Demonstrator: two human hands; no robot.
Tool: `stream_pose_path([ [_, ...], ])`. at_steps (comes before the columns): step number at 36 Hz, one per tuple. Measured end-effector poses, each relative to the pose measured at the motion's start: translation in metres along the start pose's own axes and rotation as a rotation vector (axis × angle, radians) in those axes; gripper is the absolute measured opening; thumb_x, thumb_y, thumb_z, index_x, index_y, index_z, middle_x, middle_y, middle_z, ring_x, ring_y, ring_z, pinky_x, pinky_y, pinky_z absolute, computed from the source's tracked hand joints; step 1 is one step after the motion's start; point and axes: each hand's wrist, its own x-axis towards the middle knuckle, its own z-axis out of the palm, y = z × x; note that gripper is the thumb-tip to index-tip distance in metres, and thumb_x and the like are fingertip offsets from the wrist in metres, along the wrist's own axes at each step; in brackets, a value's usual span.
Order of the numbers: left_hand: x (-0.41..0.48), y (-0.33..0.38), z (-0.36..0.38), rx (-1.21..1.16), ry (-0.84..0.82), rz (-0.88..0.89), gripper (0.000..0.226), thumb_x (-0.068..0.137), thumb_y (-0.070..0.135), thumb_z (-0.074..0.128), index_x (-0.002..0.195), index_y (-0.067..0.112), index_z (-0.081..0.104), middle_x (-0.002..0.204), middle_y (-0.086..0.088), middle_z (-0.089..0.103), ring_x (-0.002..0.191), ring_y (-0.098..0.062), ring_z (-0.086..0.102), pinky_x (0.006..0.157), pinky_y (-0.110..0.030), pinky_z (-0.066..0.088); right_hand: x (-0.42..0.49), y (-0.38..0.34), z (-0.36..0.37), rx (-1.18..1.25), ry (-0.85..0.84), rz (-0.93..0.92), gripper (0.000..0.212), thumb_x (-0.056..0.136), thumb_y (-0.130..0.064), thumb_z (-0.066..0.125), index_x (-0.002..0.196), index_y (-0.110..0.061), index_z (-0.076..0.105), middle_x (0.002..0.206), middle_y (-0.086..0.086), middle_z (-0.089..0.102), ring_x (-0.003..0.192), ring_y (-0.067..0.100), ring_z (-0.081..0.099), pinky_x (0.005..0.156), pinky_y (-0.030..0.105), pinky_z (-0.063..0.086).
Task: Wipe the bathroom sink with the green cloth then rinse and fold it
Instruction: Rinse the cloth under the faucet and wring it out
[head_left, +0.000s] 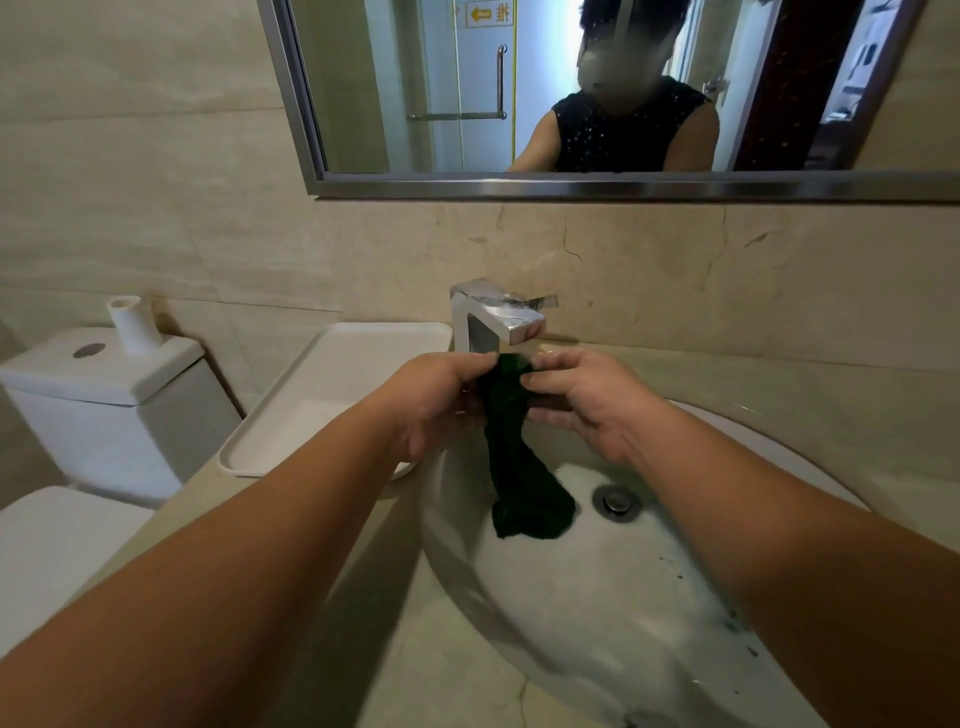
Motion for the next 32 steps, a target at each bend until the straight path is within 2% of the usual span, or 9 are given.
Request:
stream_pose_path([
  [4,0.003,-0.001,-0.008,-0.002,0.071,0.083,0.024,0.107,0.021,0.057,0.108,0.009,0.078,0.097,-0.01,0.078,0.09,-0.024,0.072,0.078,-0.035,0.057,-0.002,-0.009,-0.019,-0.043,0.089,-0.025,0.022,0.09,0.011,0.063,0.098,-0.008,0.068,0.117,0.021,0.07,0.108,0.038,0.072,0.095,0.057,0.058],
  [7,0.005,-0.003,-0.015,-0.009,0.169,0.11,0.028,0.111,0.02,0.053,0.097,0.011,0.075,0.087,-0.008,0.076,0.085,-0.023,0.071,0.072,-0.034,0.056,0.001,-0.017,-0.045,-0.111,0.187,-0.054,0.025,0.089,0.013,0.06,0.101,-0.007,0.07,0.112,0.021,0.067,0.105,0.034,0.068,0.093,0.048,0.06],
  [10,0.004,-0.003,-0.021,0.012,0.261,0.131,0.028,0.112,0.022,0.052,0.101,0.007,0.073,0.098,-0.015,0.073,0.092,-0.027,0.07,0.073,-0.038,0.057,0.0,-0.025,-0.068,-0.142,0.27,-0.085,0.028,0.087,0.012,0.062,0.093,-0.013,0.072,0.104,0.017,0.067,0.098,0.031,0.069,0.078,0.037,0.058],
  [14,0.004,-0.001,-0.024,0.025,0.34,0.155,0.028,0.111,0.028,0.051,0.097,0.013,0.07,0.102,-0.017,0.071,0.092,-0.029,0.069,0.072,-0.039,0.057,-0.005,-0.038,-0.092,-0.119,0.346,-0.116,0.03,0.085,0.012,0.063,0.091,-0.016,0.072,0.1,0.02,0.069,0.085,0.03,0.066,0.08,0.041,0.056],
  [18,0.0,0.007,-0.022,-0.002,0.38,0.219,0.021,0.107,0.026,0.057,0.092,0.016,0.068,0.094,-0.014,0.068,0.088,-0.029,0.061,0.063,-0.036,0.046,-0.012,-0.061,-0.104,-0.076,0.396,-0.208,0.026,0.086,0.008,0.067,0.089,-0.016,0.073,0.099,0.017,0.071,0.093,0.034,0.067,0.092,0.048,0.055],
  [22,-0.002,0.013,-0.014,0.072,0.457,0.233,0.024,0.107,0.029,0.055,0.093,0.015,0.069,0.097,-0.017,0.067,0.088,-0.03,0.061,0.066,-0.038,0.045,-0.018,-0.072,-0.095,-0.092,0.397,-0.324,0.025,0.087,0.005,0.069,0.09,-0.019,0.073,0.096,0.011,0.071,0.092,0.029,0.07,0.081,0.04,0.058],
  [24,0.0,0.01,-0.011,0.116,0.461,0.193,0.026,0.106,0.029,0.055,0.098,0.012,0.072,0.103,-0.024,0.071,0.09,-0.035,0.068,0.068,-0.038,0.05,-0.019,-0.064,-0.086,-0.256,0.382,-0.343,0.024,0.083,0.003,0.072,0.087,-0.02,0.074,0.091,0.007,0.071,0.087,0.025,0.069,0.075,0.033,0.057],
  [26,0.0,0.005,-0.007,0.115,0.444,0.149,0.025,0.108,0.026,0.055,0.101,0.009,0.072,0.102,-0.023,0.072,0.088,-0.03,0.071,0.062,-0.032,0.054,-0.02,-0.052,-0.077,-0.407,0.356,-0.311,0.02,0.082,-0.001,0.076,0.088,-0.02,0.075,0.09,0.004,0.072,0.085,0.021,0.068,0.071,0.027,0.052],
  [32,0.002,-0.003,0.009,-0.055,0.317,0.083,0.021,0.11,0.022,0.056,0.109,0.005,0.068,0.106,-0.019,0.072,0.085,-0.027,0.068,0.055,-0.029,0.057,-0.015,-0.03,-0.048,-0.393,0.323,-0.218,0.016,0.082,-0.004,0.078,0.09,-0.018,0.075,0.092,0.009,0.073,0.084,0.023,0.069,0.073,0.031,0.055],
])
